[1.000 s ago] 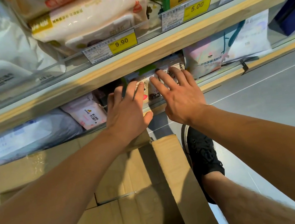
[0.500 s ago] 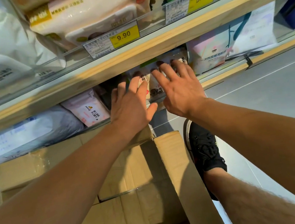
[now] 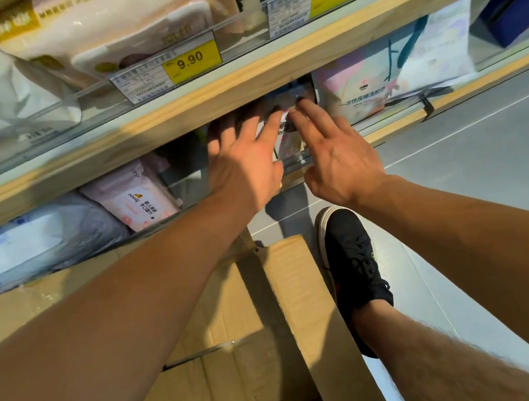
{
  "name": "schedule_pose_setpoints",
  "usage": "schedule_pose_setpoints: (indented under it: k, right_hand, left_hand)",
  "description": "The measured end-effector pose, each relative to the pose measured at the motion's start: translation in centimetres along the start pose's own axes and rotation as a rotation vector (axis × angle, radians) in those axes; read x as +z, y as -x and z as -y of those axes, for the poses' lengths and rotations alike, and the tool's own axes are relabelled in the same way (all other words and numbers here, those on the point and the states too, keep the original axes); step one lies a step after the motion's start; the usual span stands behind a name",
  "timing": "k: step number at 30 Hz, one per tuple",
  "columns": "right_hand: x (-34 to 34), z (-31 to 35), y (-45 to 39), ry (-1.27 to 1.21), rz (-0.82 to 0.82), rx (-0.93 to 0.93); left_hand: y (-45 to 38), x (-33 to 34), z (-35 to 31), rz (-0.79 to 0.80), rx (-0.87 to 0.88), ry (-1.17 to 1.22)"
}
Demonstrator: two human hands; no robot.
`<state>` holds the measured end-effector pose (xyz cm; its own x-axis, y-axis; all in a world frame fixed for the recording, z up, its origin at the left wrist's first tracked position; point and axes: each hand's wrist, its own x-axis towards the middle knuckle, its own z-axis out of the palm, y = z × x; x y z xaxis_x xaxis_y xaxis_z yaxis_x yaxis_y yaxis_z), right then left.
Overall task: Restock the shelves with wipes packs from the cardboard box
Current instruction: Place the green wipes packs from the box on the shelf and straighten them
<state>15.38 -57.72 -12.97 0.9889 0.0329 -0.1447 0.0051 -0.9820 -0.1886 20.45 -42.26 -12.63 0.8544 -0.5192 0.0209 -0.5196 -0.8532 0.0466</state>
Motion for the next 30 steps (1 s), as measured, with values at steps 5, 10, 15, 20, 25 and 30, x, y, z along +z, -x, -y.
schedule_pose_setpoints:
  k: [5,10,15,20,25,30]
  right_hand:
    - [0.0,-0.7,0.5,0.009,-0.035,0.053]
    - [0.1,-0.6,0.5,-0.029,-0.029,0.074]
    - [0.2,-0.3,0.2,0.058,0.051,0.114]
    - [-0.2,0.9,-0.1,0.081,-0.019,0.109]
    - [0.5,1.3,0.4,0.162,-0.019,-0.048]
    - [0.7,1.6,-0.6,0.144,0.114,0.021]
  left_hand:
    - [0.2,0.4,0.7,-0.064,0.028,-0.052]
    - [-0.1,-0.3,0.3,0.031,-0.019,-0.034]
    - [-0.1,-0.8,0.2,0.071,-0.022,-0.032]
    - [3.3,-1.6,0.6,-0.013,0.015,-0.067]
    - [4.1,-0.8,1.6,0.136,0.019,-0.093]
    - [3.0,0.1,1.8,0.197,-0.028,-0.105]
